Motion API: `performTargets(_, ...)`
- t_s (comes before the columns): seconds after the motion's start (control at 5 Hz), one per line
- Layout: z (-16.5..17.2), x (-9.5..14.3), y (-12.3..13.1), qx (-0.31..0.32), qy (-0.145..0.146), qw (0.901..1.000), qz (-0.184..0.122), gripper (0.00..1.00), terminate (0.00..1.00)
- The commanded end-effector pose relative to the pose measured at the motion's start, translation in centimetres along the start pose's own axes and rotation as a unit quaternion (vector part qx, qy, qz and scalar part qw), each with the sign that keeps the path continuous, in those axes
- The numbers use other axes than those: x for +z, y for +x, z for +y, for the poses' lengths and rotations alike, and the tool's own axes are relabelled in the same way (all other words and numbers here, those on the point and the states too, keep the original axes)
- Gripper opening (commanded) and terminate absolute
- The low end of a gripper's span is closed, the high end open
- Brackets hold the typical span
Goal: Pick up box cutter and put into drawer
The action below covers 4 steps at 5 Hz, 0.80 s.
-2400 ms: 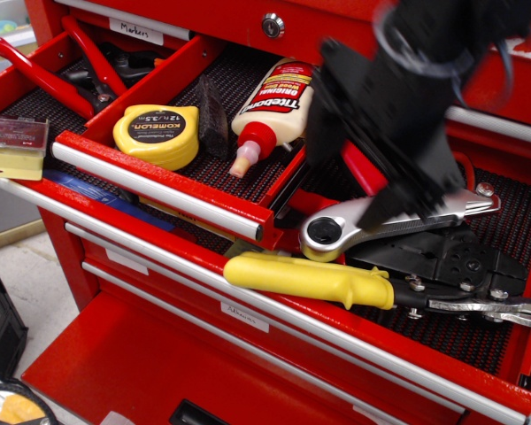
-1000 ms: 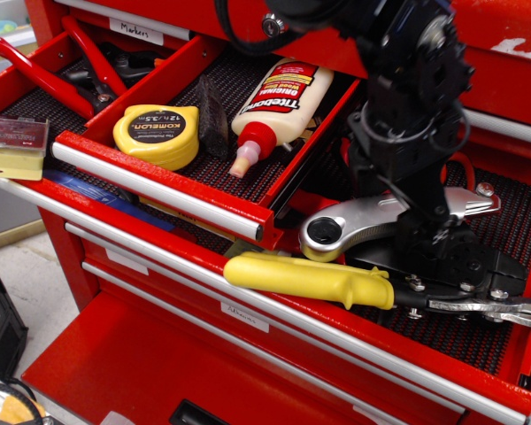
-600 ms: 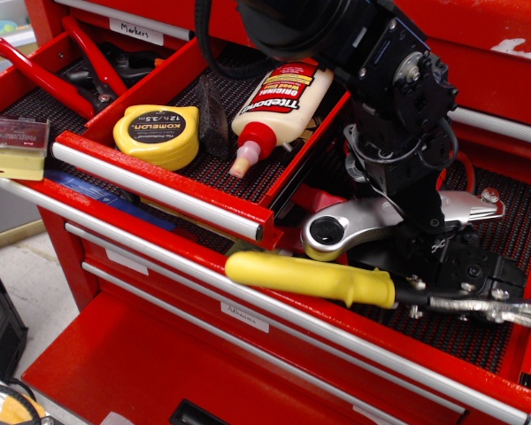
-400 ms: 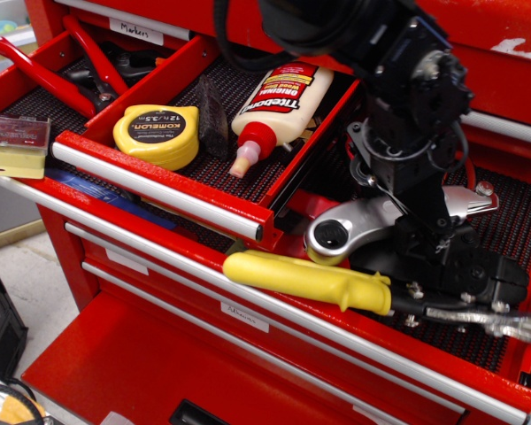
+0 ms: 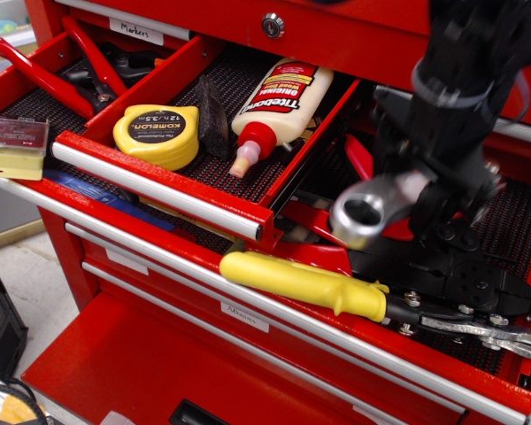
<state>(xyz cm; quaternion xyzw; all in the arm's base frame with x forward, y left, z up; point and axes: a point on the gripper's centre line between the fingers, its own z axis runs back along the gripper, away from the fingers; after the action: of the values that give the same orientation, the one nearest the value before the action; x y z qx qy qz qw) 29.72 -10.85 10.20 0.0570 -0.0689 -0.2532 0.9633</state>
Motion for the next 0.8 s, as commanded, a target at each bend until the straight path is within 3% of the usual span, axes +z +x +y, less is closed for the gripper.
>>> performTargets(0.0,3.8,6.9,-0.5,0.010,0.039,0.9991,0.009,0.00,0.00)
performTargets(0.2,6.6,7.8,-2.6,0.026,0.062,0.9977,0.012,0.00,0.00)
performTargets(0.6,12.2,5.9,-5.5,0.035,0.073,0.9954,-0.051,0.00,0.00)
